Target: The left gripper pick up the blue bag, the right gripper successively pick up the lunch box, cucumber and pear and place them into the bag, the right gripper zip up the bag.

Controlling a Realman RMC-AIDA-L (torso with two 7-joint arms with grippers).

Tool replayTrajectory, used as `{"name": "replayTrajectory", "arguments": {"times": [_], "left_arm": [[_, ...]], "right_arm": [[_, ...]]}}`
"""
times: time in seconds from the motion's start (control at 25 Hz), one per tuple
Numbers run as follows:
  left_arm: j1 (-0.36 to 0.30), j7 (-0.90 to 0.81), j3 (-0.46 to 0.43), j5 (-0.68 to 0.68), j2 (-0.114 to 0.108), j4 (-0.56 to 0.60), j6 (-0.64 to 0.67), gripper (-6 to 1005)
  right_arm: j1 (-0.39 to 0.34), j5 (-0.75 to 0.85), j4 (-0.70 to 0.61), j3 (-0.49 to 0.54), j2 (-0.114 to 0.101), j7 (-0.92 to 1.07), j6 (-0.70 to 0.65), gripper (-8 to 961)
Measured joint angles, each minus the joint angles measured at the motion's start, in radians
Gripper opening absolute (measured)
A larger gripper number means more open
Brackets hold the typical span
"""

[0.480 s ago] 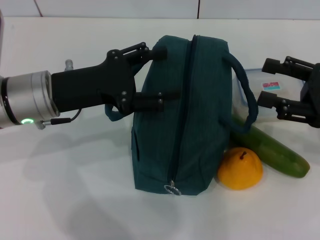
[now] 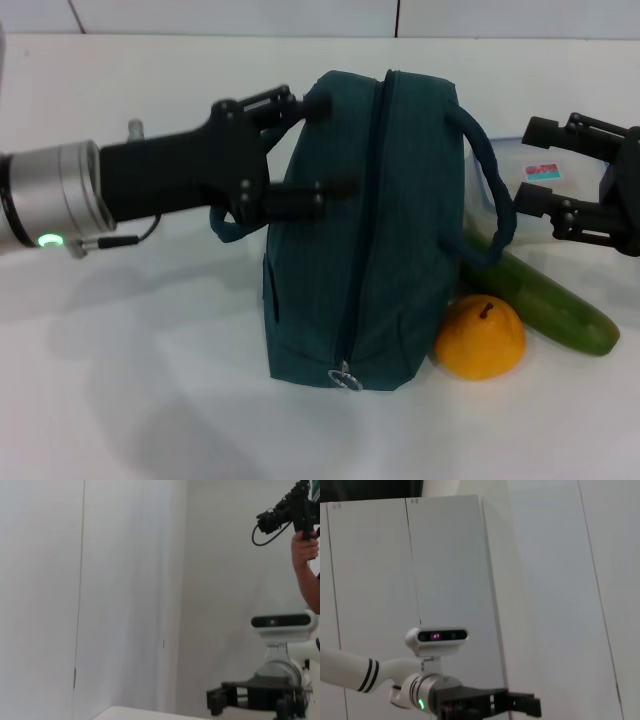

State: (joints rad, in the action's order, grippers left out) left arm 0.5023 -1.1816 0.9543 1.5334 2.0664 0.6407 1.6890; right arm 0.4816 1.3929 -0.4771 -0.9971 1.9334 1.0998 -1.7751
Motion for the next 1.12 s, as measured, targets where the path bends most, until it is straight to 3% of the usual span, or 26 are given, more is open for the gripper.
{"name": "replayTrajectory", "arguments": {"times": [0.36,0.56,1.12], "left_arm": [[-0.001,-0.495,-0.006,0.095,0.001,0.312,-0.014,890],[-0.012,-0.726,-0.004,0.221,0.018,0.469,-0.043,891],[-0.052,-0.809,0.068,0.330,0.022,0.518,-0.149,892]], "right_arm": [[0.000,0.000,0.000,0.000,0.002,0.000,-0.005,752],[0.000,-0.001,0.000,0.000,0.008,0.002,-0.008,752],[0.000,0.001,0.000,-0.001,0.026,0.002,-0.006,753]]}}
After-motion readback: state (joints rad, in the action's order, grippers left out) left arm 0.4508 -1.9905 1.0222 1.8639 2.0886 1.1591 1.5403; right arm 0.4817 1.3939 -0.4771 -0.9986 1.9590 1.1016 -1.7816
